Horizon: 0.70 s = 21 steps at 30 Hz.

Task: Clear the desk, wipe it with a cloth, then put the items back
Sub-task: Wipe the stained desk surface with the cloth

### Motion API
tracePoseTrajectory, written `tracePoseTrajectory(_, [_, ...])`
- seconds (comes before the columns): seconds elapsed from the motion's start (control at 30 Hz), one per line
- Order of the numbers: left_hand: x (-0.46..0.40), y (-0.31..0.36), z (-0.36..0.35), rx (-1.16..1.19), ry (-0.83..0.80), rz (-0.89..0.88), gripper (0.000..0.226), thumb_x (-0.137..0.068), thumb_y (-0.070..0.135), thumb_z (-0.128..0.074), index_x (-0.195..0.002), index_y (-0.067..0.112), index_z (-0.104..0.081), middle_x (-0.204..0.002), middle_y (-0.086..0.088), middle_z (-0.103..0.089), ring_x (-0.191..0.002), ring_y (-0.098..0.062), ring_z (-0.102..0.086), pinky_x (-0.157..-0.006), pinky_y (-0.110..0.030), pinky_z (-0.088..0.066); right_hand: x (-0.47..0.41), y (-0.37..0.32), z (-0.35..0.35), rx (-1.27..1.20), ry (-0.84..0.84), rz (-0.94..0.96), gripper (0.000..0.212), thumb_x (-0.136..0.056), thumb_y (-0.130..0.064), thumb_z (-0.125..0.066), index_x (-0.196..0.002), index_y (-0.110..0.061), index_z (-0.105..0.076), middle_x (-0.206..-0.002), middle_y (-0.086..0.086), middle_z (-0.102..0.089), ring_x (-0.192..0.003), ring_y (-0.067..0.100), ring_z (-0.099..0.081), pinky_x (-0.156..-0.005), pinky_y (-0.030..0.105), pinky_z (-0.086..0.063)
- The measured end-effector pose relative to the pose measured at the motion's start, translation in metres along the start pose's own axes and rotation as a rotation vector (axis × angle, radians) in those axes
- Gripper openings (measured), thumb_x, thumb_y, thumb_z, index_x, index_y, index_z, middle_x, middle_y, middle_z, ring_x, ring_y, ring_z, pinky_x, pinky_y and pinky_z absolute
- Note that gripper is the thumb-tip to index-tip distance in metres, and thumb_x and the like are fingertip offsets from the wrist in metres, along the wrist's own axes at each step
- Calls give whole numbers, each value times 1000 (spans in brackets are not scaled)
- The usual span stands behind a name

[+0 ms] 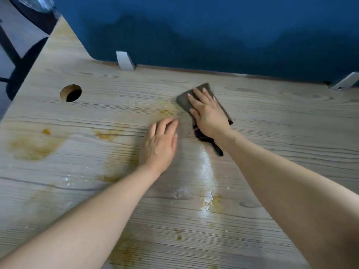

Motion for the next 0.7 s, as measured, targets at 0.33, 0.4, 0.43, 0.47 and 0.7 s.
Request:
tracePoseTrajectory(0.33, [1, -2, -4, -17, -15, 20, 49, -92, 33, -29, -137, 23, -45, -134, 3, -48, -116, -24, -43, -95, -37, -44, 7, 30, 11, 37, 49, -152, 47, -102, -32, -30, -148, -21, -28, -158, 1, -16, -146, 21, -6, -117, 39, -8])
tracePoseTrajectory(0.4, [0, -3, -5, -18, -9, 19, 48, -93, 32, -30, -138, 23, -45, -134, 3, -47, -116, -24, -43, -95, -37, -44, -20, 33, 10, 43, 56, -178, 48, -102, -32, -29, -148, -20, -28, -158, 3, -16, -146, 22, -6, -117, 40, -8])
tracePoseTrajectory(0.43, [0, -4, -5, -18, -3, 19, 47, -93, 31, -32, -138, 23, -45, -134, 3, -47, -116, -24, -43, -95, -37, -44, -28, 32, 9, 44, 57, -175, 48, -102, -32, -29, -148, -19, -28, -158, 3, -16, -146, 23, -6, -117, 40, -7])
tracePoseTrajectory(0.47, [-1, -4, -4, -15, 0, 18, 47, -93, 30, -33, -137, 23, -45, -134, 3, -47, -116, -24, -43, -95, -37, -44, -30, 30, 9, 41, 58, -168, 48, -102, -31, -30, -149, -19, -27, -158, 4, -16, -146, 23, -6, -117, 40, -7])
tracePoseTrajectory(0.7, [-1, -2, -5, -39, -17, 23, 47, -91, 32, -33, -135, 22, -48, -133, 3, -49, -113, -24, -45, -95, -38, -45, 62, 4, -6, 46, -76, 11, 53, -97, -42, -24, -148, -29, -25, -157, -6, -16, -146, 17, -8, -114, 32, -3])
Point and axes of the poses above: each hand's wrist, its own x-axis away from the middle knuckle, its own z-axis out of the back of the hand, y = z × x, the point moved 6 cm from there along -x, towards the middle knuckle
